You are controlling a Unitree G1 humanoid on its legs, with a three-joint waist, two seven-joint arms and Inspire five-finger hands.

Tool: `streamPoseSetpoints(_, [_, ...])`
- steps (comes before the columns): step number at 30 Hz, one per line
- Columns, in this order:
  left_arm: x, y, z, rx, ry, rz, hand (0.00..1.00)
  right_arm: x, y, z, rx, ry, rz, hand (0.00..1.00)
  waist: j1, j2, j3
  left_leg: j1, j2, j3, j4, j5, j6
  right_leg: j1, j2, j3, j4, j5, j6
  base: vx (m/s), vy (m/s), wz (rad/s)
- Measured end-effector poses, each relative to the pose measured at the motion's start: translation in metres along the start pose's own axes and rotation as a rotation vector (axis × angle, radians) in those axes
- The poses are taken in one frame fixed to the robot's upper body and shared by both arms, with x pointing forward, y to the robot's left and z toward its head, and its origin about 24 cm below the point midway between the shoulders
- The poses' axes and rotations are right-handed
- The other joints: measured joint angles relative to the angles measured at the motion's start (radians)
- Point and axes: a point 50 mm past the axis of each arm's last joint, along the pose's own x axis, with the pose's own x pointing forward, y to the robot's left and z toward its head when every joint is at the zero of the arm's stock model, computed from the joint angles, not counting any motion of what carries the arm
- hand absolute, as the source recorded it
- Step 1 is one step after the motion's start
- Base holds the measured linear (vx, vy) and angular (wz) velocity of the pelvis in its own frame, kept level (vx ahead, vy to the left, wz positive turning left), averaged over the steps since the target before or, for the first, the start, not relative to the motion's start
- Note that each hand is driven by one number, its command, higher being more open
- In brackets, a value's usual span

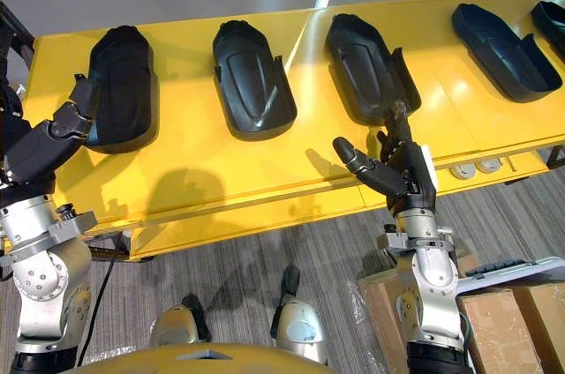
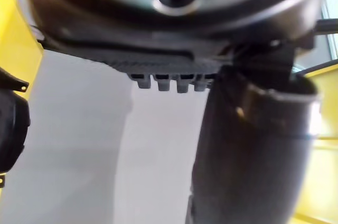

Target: Walk over and take three plastic housings, then place them on the shelf

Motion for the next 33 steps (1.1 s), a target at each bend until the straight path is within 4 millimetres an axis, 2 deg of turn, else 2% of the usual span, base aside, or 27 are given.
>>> streamPoseSetpoints(19, [0.0001, -0.0005, 0.0001, 0.001, 0.0, -0.015, 1.0, 0.0047, -0.0009, 0.001, -0.034, -0.007, -0.039, 1.0, 0.001, -0.002, 0.0, 0.002, -0.001, -0.013, 0.001, 0.002, 0.002, 0.015, -0.002, -0.014, -0.001, 0.001, 0.001, -0.01, 0.001, 0.01])
streamPoseSetpoints(33, [-0.0004, 0.0001, 0.0002, 0.005, 0.001, -0.025, 1.0, 0.0101, 0.0017, 0.0039, -0.029, -0.025, -0.007, 1.0, 0.001, -0.007, -0.003, 0.002, -0.002, -0.019, -0.008, 0.011, 0.004, 0.016, -0.002, -0.021, -0.002, 0.001, 0.001, 0.0, 0.0, 0.0])
